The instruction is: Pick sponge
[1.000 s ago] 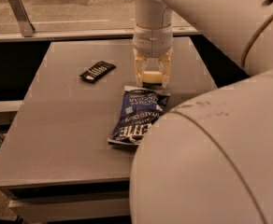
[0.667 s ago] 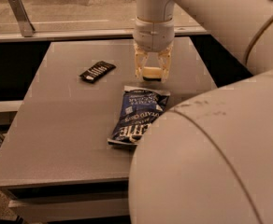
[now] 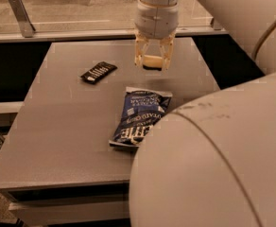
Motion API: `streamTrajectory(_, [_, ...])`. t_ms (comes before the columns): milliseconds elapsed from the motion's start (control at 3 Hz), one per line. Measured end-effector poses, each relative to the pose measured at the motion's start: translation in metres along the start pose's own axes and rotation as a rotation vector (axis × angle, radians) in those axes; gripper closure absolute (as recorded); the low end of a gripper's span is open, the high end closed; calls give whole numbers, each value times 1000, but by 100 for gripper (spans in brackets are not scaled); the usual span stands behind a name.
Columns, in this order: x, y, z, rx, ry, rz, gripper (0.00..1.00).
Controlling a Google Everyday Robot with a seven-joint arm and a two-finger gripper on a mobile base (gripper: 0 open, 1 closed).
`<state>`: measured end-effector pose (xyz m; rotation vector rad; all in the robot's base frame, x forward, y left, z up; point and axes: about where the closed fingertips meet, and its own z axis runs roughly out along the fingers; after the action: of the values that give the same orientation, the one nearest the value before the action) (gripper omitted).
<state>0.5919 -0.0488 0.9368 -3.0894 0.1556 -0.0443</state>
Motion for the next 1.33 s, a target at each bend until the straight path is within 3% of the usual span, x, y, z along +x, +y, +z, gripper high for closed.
streamTrajectory(1333, [5, -17, -63, 79, 120, 4, 100])
